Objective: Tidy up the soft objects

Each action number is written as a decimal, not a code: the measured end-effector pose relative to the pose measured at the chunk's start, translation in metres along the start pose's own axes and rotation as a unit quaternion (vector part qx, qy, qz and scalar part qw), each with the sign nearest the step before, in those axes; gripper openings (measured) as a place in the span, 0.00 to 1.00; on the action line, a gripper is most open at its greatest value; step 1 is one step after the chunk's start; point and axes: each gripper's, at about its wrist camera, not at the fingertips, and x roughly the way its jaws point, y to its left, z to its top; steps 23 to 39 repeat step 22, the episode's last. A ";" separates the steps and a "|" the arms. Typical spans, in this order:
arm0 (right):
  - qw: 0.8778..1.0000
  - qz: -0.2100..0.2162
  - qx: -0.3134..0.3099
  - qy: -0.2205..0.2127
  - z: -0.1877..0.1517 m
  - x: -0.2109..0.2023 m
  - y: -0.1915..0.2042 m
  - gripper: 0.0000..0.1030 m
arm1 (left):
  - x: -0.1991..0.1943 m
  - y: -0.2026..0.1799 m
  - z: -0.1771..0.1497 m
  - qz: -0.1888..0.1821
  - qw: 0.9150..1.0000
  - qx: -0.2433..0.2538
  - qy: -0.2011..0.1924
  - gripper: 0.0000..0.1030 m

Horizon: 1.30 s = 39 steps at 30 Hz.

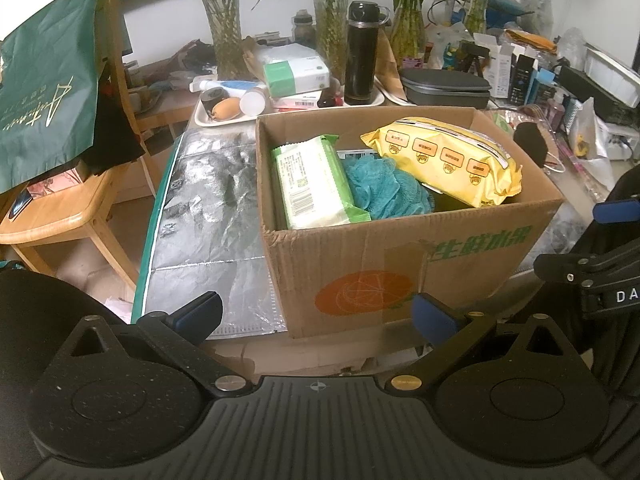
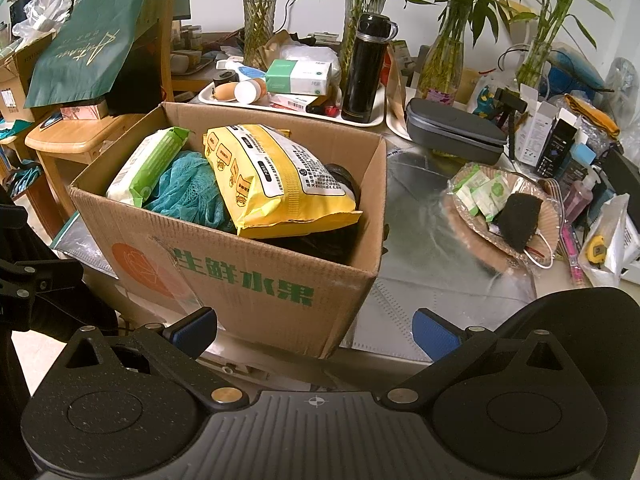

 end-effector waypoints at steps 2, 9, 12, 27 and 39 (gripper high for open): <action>1.000 0.000 -0.001 0.000 0.000 0.000 0.000 1.00 | 0.000 0.000 0.000 0.000 1.000 0.000 0.000 1.00; 1.000 0.000 -0.001 0.000 0.000 0.000 0.000 1.00 | 0.000 0.000 0.000 0.000 1.000 0.000 0.000 1.00; 1.000 0.000 0.000 0.000 0.000 0.000 0.000 1.00 | 0.001 0.001 0.001 0.000 1.000 -0.001 0.001 1.00; 1.000 -0.001 0.000 0.000 0.001 0.000 0.000 1.00 | 0.001 0.004 0.001 0.004 1.000 -0.005 -0.004 1.00; 1.000 -0.001 0.000 0.000 0.001 0.000 0.000 1.00 | 0.001 0.004 0.001 0.004 1.000 -0.005 -0.004 1.00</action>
